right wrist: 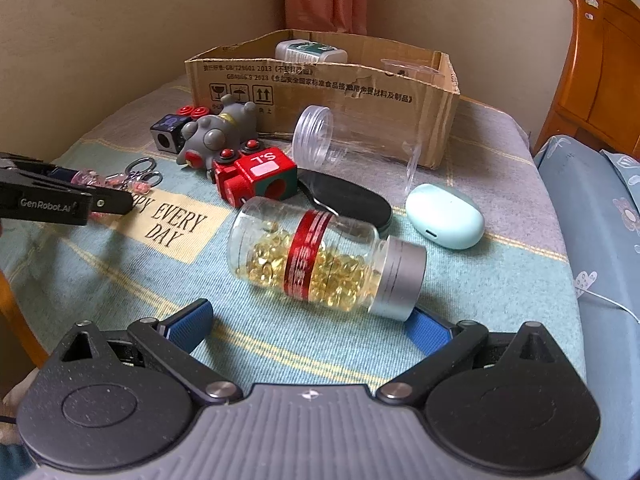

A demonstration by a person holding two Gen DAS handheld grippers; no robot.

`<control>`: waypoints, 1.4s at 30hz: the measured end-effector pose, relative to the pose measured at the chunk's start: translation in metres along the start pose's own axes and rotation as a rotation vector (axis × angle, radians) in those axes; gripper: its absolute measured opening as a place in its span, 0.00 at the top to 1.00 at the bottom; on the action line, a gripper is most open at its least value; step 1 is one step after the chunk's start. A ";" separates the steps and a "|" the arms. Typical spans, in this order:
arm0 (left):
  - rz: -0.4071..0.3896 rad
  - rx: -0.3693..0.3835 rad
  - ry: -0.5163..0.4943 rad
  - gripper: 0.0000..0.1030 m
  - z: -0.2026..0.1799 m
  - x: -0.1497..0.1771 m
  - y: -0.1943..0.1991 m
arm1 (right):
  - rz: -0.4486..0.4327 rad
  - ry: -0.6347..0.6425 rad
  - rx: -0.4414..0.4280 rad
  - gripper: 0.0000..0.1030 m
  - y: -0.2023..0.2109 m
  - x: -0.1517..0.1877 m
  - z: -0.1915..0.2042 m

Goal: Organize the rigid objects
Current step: 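Grasp the pink keychain bottle with left tool while right tool grasps the capsule bottle, then carry the pink bottle with left tool while right tool carries the capsule bottle to the box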

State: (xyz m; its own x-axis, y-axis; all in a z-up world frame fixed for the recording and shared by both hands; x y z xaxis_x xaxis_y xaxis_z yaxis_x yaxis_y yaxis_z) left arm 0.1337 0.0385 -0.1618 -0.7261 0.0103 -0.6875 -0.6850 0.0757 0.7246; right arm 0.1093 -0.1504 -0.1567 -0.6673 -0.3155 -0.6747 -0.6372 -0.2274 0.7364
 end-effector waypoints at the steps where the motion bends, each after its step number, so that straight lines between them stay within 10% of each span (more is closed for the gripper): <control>1: 0.001 0.002 0.003 0.51 0.000 0.000 0.000 | -0.005 -0.007 0.002 0.00 0.001 -0.002 -0.001; 42: 0.114 0.233 -0.267 0.52 -0.030 -0.069 0.049 | 0.054 0.147 -0.102 0.07 0.031 -0.081 -0.013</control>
State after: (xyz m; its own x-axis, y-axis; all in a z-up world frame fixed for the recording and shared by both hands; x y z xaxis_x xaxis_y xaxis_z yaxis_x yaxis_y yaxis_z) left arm 0.1483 0.0116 -0.0769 -0.7351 0.2889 -0.6133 -0.5462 0.2833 0.7883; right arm 0.1488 -0.1435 -0.0790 -0.6307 -0.4595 -0.6254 -0.5550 -0.2962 0.7774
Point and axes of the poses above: each gripper's, at about its wrist camera, not at the fingertips, and y roughly against the way its jaws point, z to its left, x to its underside, the point moved 9 cm from there along -y, roughly the way its jaws point, and after that the axes turned 2 degrees about y, right-handed, at the moved point
